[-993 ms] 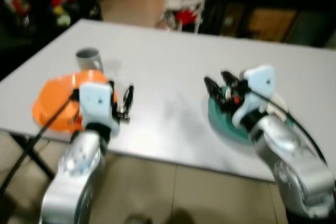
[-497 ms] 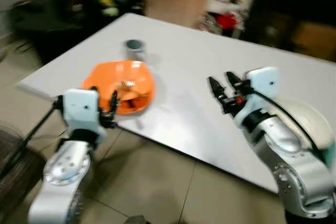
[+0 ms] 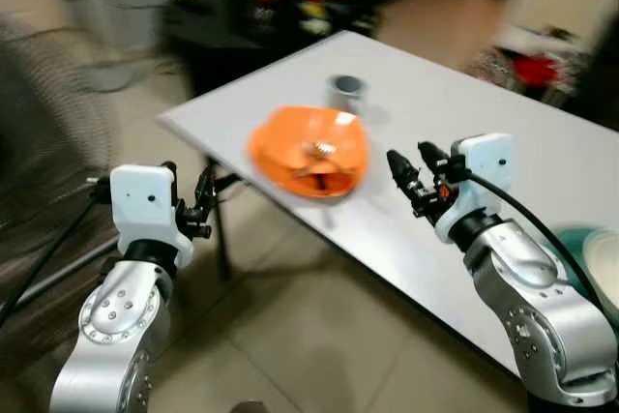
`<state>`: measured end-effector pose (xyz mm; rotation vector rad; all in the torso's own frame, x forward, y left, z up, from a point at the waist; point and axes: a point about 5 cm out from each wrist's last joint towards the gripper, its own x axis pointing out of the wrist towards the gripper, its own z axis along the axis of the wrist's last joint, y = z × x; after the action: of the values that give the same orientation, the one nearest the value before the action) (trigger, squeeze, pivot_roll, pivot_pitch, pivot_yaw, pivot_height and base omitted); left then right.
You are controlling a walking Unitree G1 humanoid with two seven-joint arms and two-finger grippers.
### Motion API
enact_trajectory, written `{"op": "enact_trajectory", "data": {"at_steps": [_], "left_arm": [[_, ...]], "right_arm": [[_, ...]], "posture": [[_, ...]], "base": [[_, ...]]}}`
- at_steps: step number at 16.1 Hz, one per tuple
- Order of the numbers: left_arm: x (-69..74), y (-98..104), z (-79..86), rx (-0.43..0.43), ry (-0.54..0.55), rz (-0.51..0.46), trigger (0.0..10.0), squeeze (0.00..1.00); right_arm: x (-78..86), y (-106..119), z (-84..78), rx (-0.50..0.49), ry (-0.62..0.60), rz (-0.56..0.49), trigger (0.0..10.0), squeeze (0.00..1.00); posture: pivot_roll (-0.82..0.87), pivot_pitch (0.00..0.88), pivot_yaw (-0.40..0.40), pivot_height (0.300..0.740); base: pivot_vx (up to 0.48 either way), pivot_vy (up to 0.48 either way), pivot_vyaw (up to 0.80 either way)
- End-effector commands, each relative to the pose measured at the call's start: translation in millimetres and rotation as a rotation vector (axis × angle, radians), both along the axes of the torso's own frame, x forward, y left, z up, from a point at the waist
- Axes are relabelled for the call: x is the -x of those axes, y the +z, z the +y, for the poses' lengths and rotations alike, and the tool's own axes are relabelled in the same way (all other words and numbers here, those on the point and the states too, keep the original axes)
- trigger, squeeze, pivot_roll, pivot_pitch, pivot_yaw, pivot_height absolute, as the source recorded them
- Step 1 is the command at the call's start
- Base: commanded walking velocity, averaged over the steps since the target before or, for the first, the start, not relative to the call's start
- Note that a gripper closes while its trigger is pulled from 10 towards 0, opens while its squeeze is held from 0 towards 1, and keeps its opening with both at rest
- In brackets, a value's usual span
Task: Setting the table
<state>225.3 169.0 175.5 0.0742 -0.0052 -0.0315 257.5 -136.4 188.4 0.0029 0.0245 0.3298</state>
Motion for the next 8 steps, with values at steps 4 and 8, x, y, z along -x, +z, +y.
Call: {"op": "enact_trajectory", "data": {"at_steps": [4, 8], "left_arm": [[1.3, 3.3, -1.4, -0.017, -0.025, -0.003, 10.0, 0.0], [-4.2, 0.7, -1.8, -0.036, -0.023, 0.002, 10.0, 0.0]], "right_arm": [[-0.8, -5.7, -4.1, -0.024, -0.045, 0.022, 10.0, 0.0], [-8.9, -9.1, -8.0, -0.051, -0.109, 0.019, 10.0, 0.0]], "posture": [[0.06, 0.0, -0.031, 0.74], [0.06, 0.0, -0.02, 0.74]], "base": [[0.0, 0.0, 0.8], [0.0, 0.0, 0.6]]}}
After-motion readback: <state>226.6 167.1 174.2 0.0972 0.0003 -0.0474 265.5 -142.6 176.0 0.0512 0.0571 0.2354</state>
